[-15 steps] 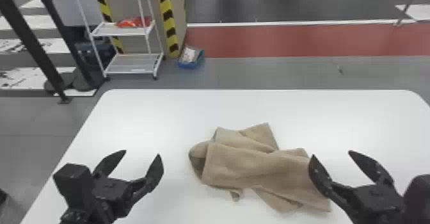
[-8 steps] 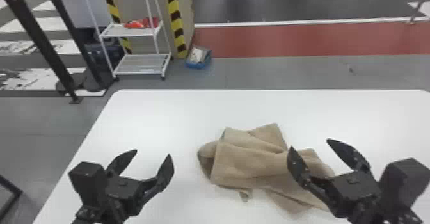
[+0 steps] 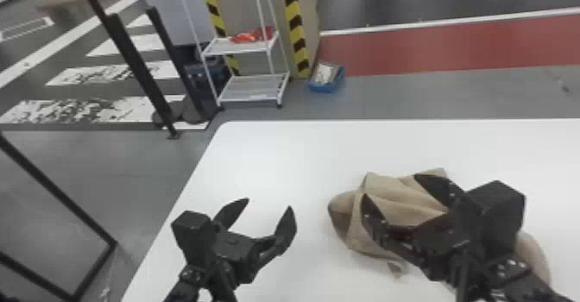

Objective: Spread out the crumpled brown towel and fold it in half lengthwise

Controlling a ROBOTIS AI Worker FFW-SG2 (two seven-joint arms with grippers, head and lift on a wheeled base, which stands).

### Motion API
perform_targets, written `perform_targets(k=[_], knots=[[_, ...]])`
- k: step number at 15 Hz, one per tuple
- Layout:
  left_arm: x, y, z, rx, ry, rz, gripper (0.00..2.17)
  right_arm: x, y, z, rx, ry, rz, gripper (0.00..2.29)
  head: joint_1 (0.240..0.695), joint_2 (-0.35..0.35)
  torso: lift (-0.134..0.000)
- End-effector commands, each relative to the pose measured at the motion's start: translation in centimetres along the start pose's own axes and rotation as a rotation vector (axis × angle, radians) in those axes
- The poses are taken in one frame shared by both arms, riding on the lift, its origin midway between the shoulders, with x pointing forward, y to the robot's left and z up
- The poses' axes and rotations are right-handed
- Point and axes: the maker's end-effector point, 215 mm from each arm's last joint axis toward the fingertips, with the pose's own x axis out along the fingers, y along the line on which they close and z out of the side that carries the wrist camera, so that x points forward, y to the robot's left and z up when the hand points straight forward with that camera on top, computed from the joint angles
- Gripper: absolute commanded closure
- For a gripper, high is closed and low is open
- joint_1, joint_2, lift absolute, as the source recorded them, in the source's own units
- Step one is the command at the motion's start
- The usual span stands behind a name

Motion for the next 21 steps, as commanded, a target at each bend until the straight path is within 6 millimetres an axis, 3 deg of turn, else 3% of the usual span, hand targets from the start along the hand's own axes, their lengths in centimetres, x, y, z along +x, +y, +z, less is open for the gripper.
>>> perform_targets(k=[1, 8, 11, 13, 18, 21], knots=[[-0.1, 0.0, 0.1, -0.005, -0.002, 0.003, 0.08, 1.5, 2.0, -0.7, -0.016, 0.047, 0.041, 0.09, 0.695, 0.341, -0.124], [-0.3, 0.1, -0.2, -0.005, 0.003, 0.006, 0.08, 4.4, 5.0, -4.7, -0.080, 0.178, 0.088, 0.12, 0.695, 0.350, -0.124], [-0.4, 0.2, -0.4, -0.007, 0.007, 0.007, 0.08, 5.0, 4.6, -5.0, -0.092, 0.189, 0.084, 0.15, 0.695, 0.350, -0.124], [-0.4, 0.2, -0.4, -0.008, 0.006, 0.007, 0.08, 5.0, 3.3, -5.2, -0.092, 0.195, 0.058, 0.15, 0.695, 0.350, -0.124], [0.0, 0.0, -0.4, -0.011, 0.004, 0.003, 0.08, 3.0, -0.3, -5.1, -0.051, 0.177, -0.007, 0.15, 0.695, 0.350, -0.124], [0.1, -0.2, -0.3, -0.010, 0.004, -0.001, 0.08, 3.1, -0.2, -5.1, -0.057, 0.179, -0.002, 0.15, 0.695, 0.350, -0.124]])
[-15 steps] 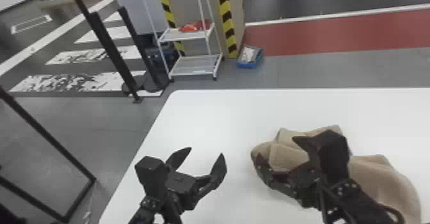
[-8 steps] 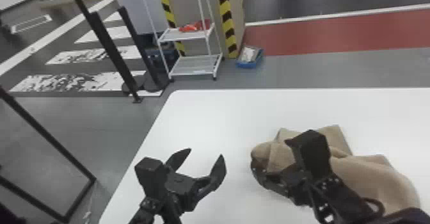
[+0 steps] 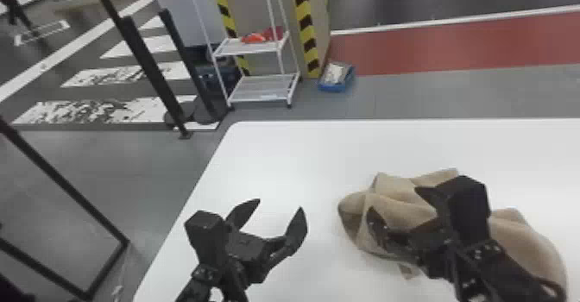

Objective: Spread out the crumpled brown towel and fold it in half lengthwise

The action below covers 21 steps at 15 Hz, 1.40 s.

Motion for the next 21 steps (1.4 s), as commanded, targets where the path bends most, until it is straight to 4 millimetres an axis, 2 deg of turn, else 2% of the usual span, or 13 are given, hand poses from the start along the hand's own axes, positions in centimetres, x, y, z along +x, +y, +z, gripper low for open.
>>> perform_targets(k=[1, 3, 7, 8, 10, 12, 13, 17, 19, 21], knots=[[0.0, -0.1, 0.0, -0.005, -0.002, 0.003, 0.08, 0.7, 0.2, -0.1, -0.007, 0.005, 0.006, 0.15, 0.695, 0.349, -0.124], [-0.1, -0.1, 0.0, -0.005, 0.000, 0.003, 0.08, 1.7, 0.7, -0.3, -0.020, 0.025, 0.021, 0.15, 0.695, 0.350, -0.124], [-0.2, 0.0, -0.2, -0.005, 0.003, 0.004, 0.08, 3.6, 1.9, -2.1, -0.047, 0.094, 0.052, 0.16, 0.695, 0.350, -0.124], [-0.2, 0.0, -0.2, -0.006, 0.003, 0.004, 0.08, 3.6, 2.1, -2.5, -0.047, 0.111, 0.063, 0.27, 0.695, 0.350, -0.124], [-0.2, 0.1, -0.2, -0.007, 0.002, 0.005, 0.08, 3.4, 2.3, -2.7, -0.046, 0.113, 0.070, 0.71, 0.695, 0.350, -0.124], [-0.2, 0.1, -0.3, -0.010, 0.005, 0.005, 0.08, 3.1, 2.4, -2.7, -0.047, 0.111, 0.068, 1.44, 0.695, 0.350, -0.124], [-0.2, 0.1, -0.3, -0.010, 0.005, 0.005, 0.08, 3.1, 2.5, -2.8, -0.048, 0.112, 0.069, 1.65, 0.695, 0.350, -0.124], [-0.2, 0.2, -0.4, -0.013, 0.003, 0.007, 0.08, 3.0, 2.2, -3.1, -0.046, 0.120, 0.064, 1.69, 0.695, 0.350, -0.124], [-0.3, 0.2, -0.4, -0.015, 0.005, 0.007, 0.08, 2.8, 2.0, -1.6, -0.041, 0.077, 0.057, 1.69, 0.695, 0.350, -0.124], [-0.4, 0.2, -0.2, -0.013, 0.000, 0.006, 0.08, 1.5, 0.7, 3.6, -0.022, -0.094, 0.041, 1.69, 0.695, 0.350, -0.124]])
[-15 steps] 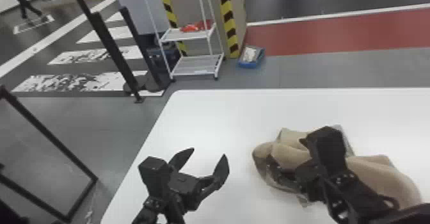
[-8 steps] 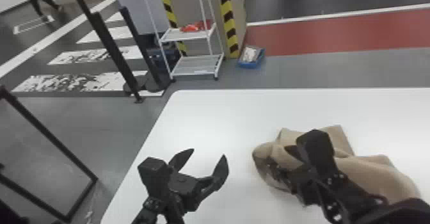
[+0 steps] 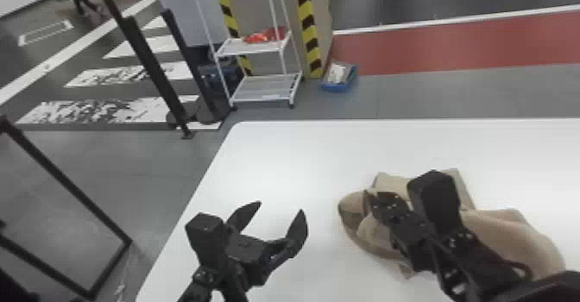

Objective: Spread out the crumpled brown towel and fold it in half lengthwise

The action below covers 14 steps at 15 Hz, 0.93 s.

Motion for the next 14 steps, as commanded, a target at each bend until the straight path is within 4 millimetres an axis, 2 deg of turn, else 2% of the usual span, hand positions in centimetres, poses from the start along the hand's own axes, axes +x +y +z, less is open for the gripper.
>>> perform_targets(k=[1, 3, 5, 7, 10, 11, 14], knots=[[0.0, -0.1, 0.1, -0.007, -0.003, 0.002, 0.08, -2.1, -2.1, 5.5, 0.025, -0.175, -0.029, 1.69, 0.695, 0.350, -0.124], [-0.1, -0.1, 0.1, -0.006, -0.002, 0.002, 0.08, -5.0, -5.8, 8.4, 0.064, -0.255, -0.074, 1.69, 0.695, 0.350, -0.124], [0.0, -0.1, 0.1, -0.007, -0.003, 0.002, 0.08, -7.4, -9.1, 9.4, 0.087, -0.286, -0.109, 1.69, 0.695, 0.341, -0.124], [0.1, -0.3, 0.2, -0.008, -0.004, -0.003, 0.08, -9.1, -11.6, 8.7, 0.119, -0.280, -0.134, 1.69, 0.695, 0.287, -0.124], [0.4, -0.3, 0.2, -0.004, -0.004, -0.003, 0.08, -11.3, -16.2, 6.1, 0.162, -0.259, -0.210, 1.69, 0.695, 0.233, -0.124], [0.4, -0.3, 0.2, -0.002, -0.004, -0.002, 0.08, -12.3, -18.8, 4.8, 0.191, -0.251, -0.253, 1.69, 0.695, 0.201, -0.124], [0.5, -0.3, 0.1, -0.004, -0.001, -0.002, 0.08, -15.0, -24.7, 2.0, 0.271, -0.253, -0.348, 1.69, 0.695, 0.129, -0.124]])
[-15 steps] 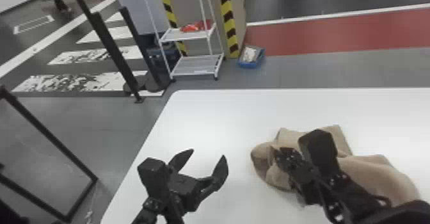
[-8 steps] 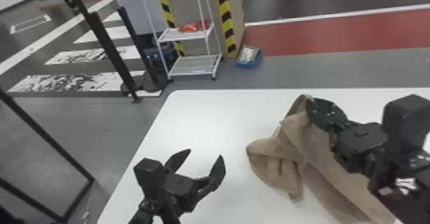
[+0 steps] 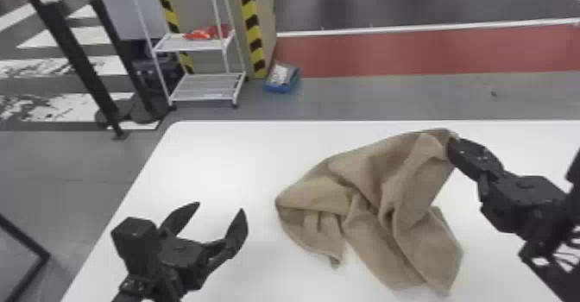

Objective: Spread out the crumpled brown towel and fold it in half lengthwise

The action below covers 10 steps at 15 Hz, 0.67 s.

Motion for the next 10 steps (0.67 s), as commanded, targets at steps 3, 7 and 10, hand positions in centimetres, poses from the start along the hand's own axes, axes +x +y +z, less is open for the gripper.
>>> perform_targets(k=[3, 7, 10], knots=[[0.5, -0.6, -0.5, -0.010, 0.007, -0.007, 0.08, 0.7, -7.8, -2.8, 0.061, 0.038, -0.115, 1.65, 0.695, 0.059, -0.124], [0.5, -0.3, -0.7, -0.010, 0.012, -0.001, 0.08, 0.4, -11.5, -4.5, 0.033, 0.083, -0.176, 0.00, 0.695, -0.010, -0.124], [0.8, -0.2, -1.1, -0.017, 0.016, -0.001, 0.08, -1.3, -14.2, -4.1, 0.013, 0.085, -0.231, 0.04, 0.695, -0.039, -0.124]])
